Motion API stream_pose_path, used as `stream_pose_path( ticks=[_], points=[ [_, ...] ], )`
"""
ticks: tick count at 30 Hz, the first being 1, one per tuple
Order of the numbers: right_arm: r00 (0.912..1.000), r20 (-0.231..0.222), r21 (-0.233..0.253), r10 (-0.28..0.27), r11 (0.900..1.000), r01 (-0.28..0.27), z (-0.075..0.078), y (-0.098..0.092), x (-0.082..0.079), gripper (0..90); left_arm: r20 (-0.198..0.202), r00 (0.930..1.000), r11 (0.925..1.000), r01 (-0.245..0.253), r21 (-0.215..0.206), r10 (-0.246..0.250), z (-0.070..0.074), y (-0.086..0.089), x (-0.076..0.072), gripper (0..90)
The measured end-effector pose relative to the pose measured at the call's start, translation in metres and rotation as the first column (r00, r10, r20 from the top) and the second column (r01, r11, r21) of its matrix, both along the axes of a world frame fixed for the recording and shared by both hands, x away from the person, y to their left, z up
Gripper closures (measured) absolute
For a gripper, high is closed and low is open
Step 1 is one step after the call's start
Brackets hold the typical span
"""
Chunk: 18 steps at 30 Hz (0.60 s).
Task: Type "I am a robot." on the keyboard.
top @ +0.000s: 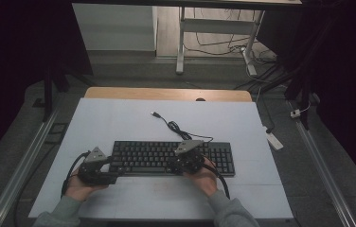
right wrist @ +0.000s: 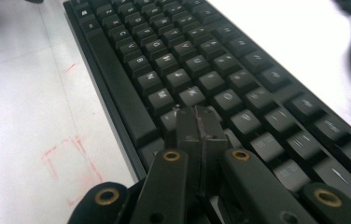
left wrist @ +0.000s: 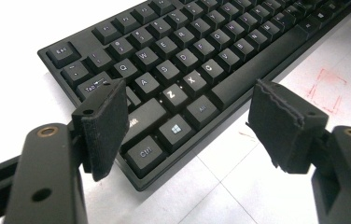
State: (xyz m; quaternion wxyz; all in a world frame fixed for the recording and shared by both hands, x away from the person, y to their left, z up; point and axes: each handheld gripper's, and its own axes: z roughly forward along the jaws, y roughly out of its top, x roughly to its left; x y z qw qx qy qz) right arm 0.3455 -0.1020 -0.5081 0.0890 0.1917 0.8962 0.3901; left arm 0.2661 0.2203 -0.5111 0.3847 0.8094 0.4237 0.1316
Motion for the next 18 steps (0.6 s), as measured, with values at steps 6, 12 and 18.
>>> stream_pose_path(
  ticks=[6,12,18],
  points=[
    [1.0000,0.002,-0.024,0.000,1.000,0.000,-0.0045,0.0088,0.0022,89.6,0.001,1.0000,1.0000,-0.007,0.000,0.007,-0.0001,0.0022,-0.0011,28.7],
    [1.0000,0.004,-0.045,0.002,0.999,-0.001,-0.0069,0.0096,0.0031,89.7,0.003,1.0000,1.0000,0.001,0.007,-0.001,-0.0010,0.0015,-0.0009,28.7],
    [0.9996,0.028,0.001,-0.007,1.000,0.007,-0.0009,0.0057,0.0004,89.7,0.008,1.0000,1.0000,0.000,0.007,0.000,0.0002,0.0014,-0.0018,28.6]
  ],
)
